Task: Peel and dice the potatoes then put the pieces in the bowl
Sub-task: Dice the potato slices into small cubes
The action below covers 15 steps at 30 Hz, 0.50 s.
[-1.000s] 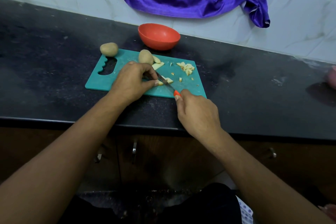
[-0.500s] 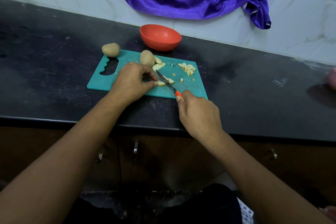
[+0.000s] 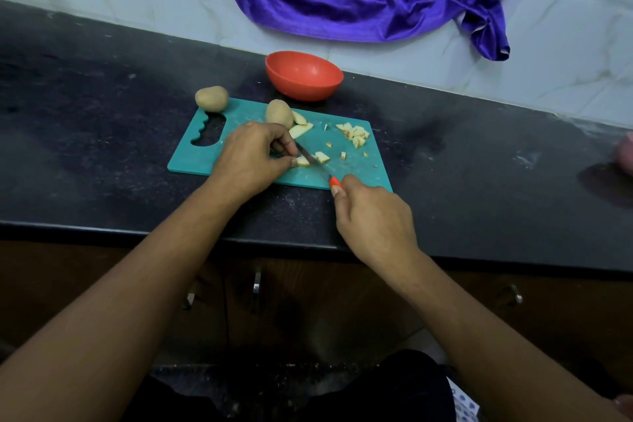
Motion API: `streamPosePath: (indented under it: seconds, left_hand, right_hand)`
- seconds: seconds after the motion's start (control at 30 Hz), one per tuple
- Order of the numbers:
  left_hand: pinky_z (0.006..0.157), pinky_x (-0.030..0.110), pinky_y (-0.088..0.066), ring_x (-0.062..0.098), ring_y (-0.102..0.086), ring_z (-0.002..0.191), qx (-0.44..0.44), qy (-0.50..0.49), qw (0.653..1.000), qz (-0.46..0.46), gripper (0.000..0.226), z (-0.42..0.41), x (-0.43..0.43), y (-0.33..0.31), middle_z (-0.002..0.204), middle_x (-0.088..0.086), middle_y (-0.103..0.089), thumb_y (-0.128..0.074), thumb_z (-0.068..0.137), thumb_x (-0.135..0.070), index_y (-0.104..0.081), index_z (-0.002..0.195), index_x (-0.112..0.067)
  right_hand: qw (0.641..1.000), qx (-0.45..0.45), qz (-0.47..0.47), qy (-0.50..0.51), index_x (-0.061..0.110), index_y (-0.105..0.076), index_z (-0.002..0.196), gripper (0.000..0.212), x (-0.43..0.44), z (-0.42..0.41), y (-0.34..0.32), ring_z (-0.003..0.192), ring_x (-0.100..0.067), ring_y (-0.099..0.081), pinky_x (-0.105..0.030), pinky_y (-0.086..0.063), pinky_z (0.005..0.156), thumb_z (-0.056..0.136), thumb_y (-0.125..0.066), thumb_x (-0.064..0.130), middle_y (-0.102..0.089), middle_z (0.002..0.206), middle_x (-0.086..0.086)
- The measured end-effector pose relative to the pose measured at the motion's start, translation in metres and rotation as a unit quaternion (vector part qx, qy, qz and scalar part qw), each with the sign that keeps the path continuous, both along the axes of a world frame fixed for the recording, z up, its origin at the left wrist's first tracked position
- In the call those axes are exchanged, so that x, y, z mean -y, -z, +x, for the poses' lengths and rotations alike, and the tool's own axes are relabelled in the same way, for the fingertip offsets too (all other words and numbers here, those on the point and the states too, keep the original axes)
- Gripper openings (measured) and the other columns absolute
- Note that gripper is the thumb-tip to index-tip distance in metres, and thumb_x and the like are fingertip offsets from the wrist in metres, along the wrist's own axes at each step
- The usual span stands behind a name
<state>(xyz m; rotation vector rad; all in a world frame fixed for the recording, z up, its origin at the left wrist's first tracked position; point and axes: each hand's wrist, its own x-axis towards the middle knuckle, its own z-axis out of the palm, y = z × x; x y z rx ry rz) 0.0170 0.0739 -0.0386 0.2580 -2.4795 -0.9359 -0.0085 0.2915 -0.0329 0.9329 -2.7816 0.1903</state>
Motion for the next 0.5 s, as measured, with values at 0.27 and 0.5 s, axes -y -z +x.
streamPosePath:
  seconds: [0.27, 0.5]
  left_hand:
    - [0.087, 0.044, -0.056, 0.008, -0.065, 0.089, -0.003, -0.002, 1.0, -0.013, 0.023, 0.0006, -0.0023, 0.0, 0.079, -0.016, -0.07, -0.086, 0.078, -0.023, -0.067, 0.075, -0.035]
    - [0.086, 0.043, -0.055, 0.008, -0.064, 0.088, -0.004, -0.003, 1.0, -0.017, 0.02, 0.0001, -0.0028, 0.0014, 0.08, -0.015, -0.069, -0.088, 0.077, -0.028, -0.069, 0.077, -0.033]
  right_hand:
    - [1.0, -0.012, -0.001, -0.008, 0.026, -0.052, 0.108, 0.034, -0.0008, -0.0003, 0.0015, 0.066, -0.011, -0.055, -0.038, -0.053, 0.061, 0.109, -0.027, 0.049, -0.057, 0.079, 0.007]
    - [0.999, -0.017, 0.023, -0.024, 0.025, -0.052, 0.108, 0.034, 0.0019, -0.0029, -0.0004, 0.066, -0.013, -0.054, -0.038, -0.05, 0.059, 0.109, -0.027, 0.047, -0.055, 0.078, 0.006]
